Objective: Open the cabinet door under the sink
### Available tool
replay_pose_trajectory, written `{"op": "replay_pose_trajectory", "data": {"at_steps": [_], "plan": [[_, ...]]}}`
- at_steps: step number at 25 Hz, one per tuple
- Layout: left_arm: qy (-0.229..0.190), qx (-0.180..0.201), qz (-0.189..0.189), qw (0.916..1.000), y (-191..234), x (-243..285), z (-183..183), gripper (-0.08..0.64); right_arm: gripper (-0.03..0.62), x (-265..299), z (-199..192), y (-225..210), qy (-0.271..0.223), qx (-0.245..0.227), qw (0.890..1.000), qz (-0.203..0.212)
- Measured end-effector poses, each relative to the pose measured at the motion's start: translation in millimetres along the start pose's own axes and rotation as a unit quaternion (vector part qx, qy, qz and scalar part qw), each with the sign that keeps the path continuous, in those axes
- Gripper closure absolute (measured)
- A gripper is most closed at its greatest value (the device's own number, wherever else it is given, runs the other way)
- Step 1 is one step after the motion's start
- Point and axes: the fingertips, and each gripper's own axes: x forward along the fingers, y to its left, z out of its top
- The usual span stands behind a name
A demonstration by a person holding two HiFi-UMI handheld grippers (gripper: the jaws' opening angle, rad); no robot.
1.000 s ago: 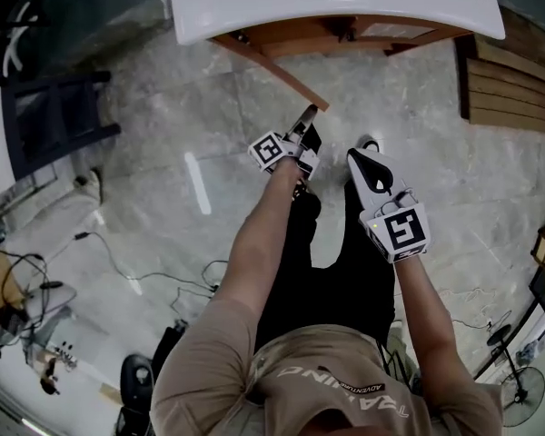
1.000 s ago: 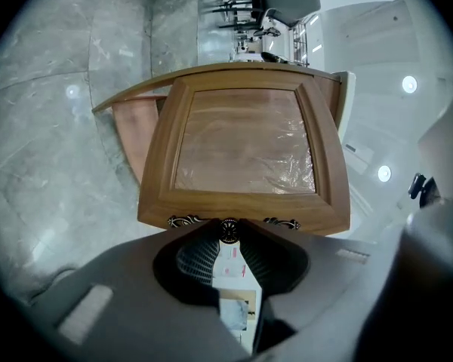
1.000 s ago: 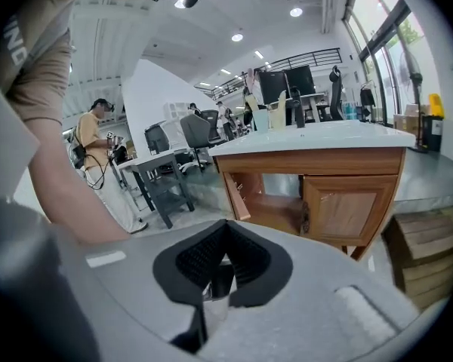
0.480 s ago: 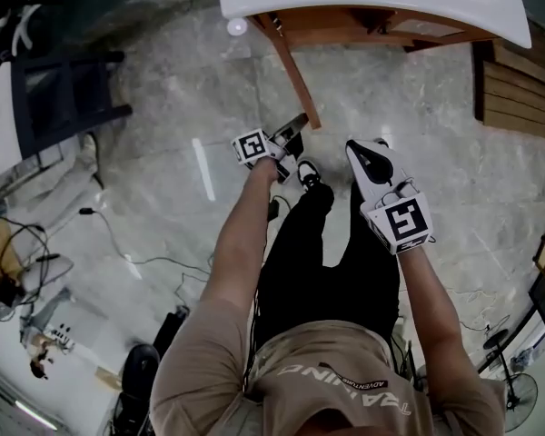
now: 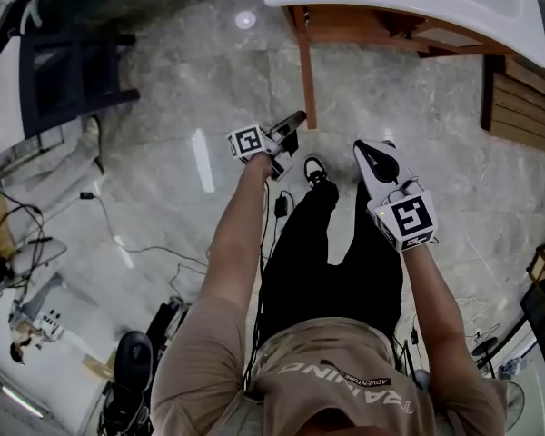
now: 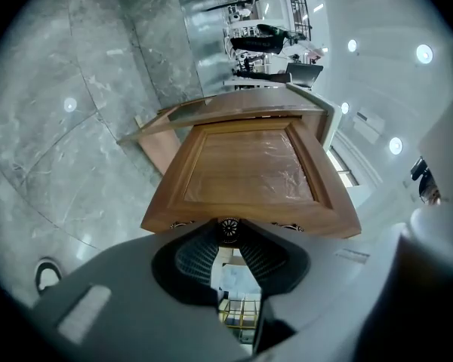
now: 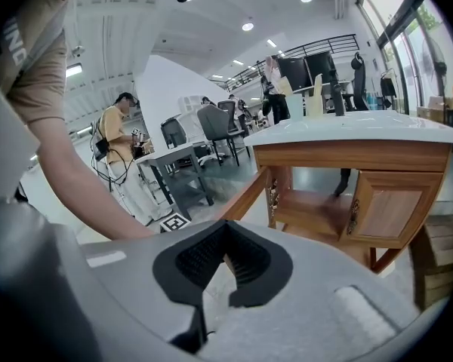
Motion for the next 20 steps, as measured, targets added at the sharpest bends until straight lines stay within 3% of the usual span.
{"op": "replay_pose_trajectory", "data": {"at_steps": [6,7,10,13,15,20], "plan": [[-0.018,0.009,-0.018,0.9996,-5.3,-7.2,12.1,0.459,0.591,8.2,5.2,5.3,0.002,-0.008,1.0,0.012],[-0.015,0.02,-0.007,0.9997,-3.4,-7.2,12.6,0.459,0.591,9.0,6.0,6.1,0.002,-0.007,1.0,0.013],[-0.014,0.08,0.112,0.9905,24.4,-26.1,19.9,0.454,0.591,10.9,11.0,11.7,-0.003,-0.004,1.0,0.015],[-0.022,0.096,0.153,0.9833,28.4,-41.6,11.5,0.461,0.591,8.7,13.9,20.8,-0.004,-0.006,1.0,0.017],[-0.022,0.092,0.15,0.9841,23.5,-48.8,-3.5,0.532,0.591,5.0,15.2,24.1,-0.005,-0.007,1.0,0.017],[-0.01,0.071,0.111,0.9913,3.2,-47.6,-55.4,0.546,0.591,-15.5,16.0,18.7,-0.009,-0.01,1.0,0.008]]}}
